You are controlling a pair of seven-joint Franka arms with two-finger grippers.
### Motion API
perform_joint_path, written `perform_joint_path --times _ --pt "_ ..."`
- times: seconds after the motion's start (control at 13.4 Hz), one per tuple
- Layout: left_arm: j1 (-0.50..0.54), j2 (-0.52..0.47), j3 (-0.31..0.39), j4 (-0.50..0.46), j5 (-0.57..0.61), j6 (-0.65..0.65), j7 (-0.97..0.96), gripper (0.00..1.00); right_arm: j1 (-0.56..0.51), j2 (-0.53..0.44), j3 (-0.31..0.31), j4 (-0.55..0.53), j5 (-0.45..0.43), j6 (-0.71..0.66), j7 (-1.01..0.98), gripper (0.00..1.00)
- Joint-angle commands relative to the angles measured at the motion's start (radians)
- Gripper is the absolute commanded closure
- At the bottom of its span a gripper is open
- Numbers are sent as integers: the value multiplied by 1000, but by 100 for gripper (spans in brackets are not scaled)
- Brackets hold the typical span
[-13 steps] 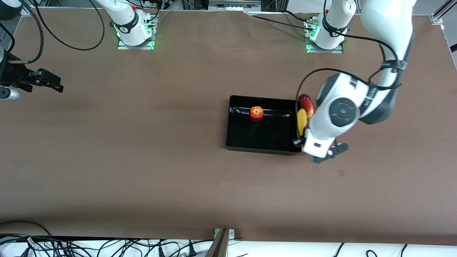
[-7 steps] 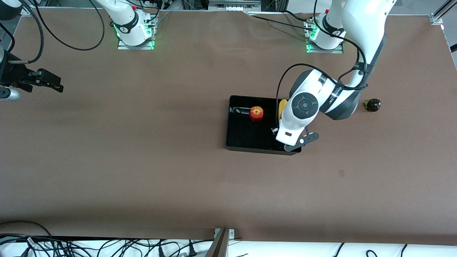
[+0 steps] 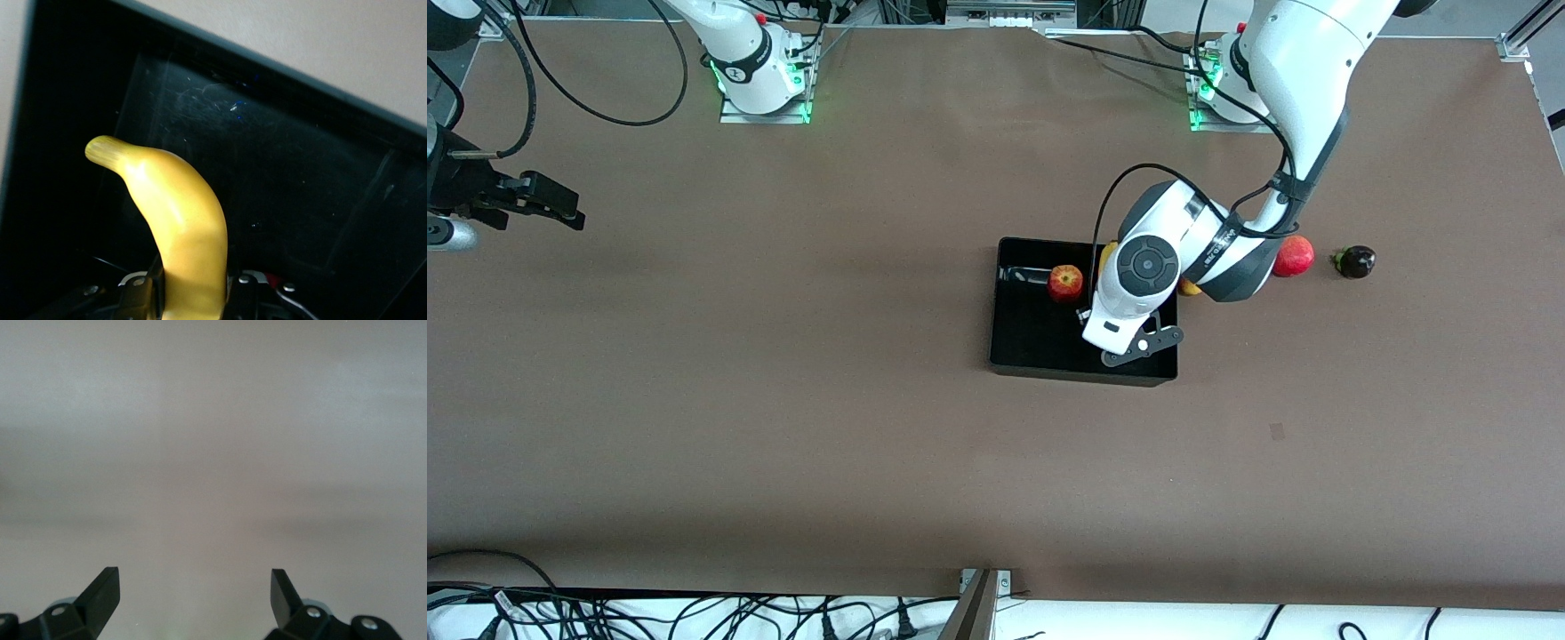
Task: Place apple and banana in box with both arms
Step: 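Carry the banana over the black box with the left gripper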
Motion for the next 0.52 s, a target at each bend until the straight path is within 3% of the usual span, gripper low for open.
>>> perform_joint_path --times 0.0,0.45 --pt "-4 11 -1 -16 -9 18 75 100 -7 -3 8 10 4 -15 9 0" --pt "-4 55 -1 -33 -1 141 153 100 -7 -3 8 10 3 -15 9 0"
